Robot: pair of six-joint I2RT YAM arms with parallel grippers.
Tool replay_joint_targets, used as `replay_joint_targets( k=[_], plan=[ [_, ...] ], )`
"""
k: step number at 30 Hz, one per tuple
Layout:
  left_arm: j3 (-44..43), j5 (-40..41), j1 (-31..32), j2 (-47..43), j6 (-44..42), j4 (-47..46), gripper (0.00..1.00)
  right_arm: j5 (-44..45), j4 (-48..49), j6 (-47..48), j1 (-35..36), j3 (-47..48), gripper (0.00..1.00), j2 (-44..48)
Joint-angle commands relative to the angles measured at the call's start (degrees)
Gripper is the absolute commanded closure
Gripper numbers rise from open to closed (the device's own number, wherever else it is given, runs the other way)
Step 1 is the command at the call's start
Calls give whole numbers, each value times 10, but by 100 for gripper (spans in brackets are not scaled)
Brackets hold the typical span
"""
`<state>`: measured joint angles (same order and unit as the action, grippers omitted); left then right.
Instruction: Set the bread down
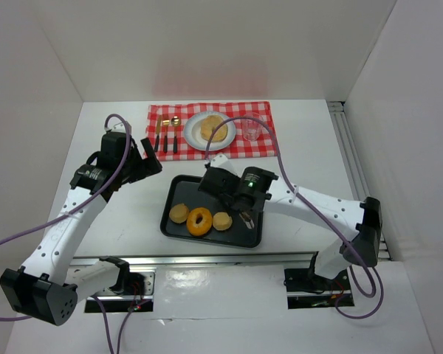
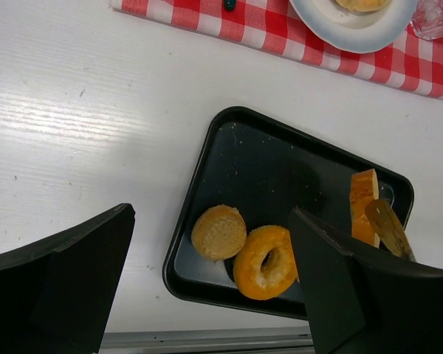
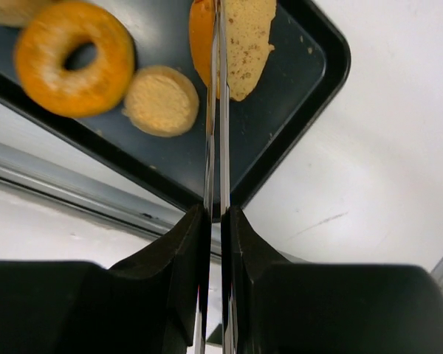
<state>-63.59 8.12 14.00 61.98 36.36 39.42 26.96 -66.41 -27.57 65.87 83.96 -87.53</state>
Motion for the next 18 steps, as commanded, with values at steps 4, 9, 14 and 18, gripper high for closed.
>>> replay_joint_targets(
  k=[4, 9, 14, 18],
  plan=[
    [-10, 10, -8, -8, -9, -10, 1, 26, 35, 58, -30, 128, 91, -18],
    [-15, 15, -20, -8, -20, -10, 1, 21, 137, 152, -124, 193, 91, -81],
    [-15, 15, -31, -13, -25, -5, 1, 21, 220, 200, -186, 293, 91, -197],
    [-15, 10, -36, -13, -30, -5, 1, 9, 254, 215, -220, 364, 91, -291]
  ],
)
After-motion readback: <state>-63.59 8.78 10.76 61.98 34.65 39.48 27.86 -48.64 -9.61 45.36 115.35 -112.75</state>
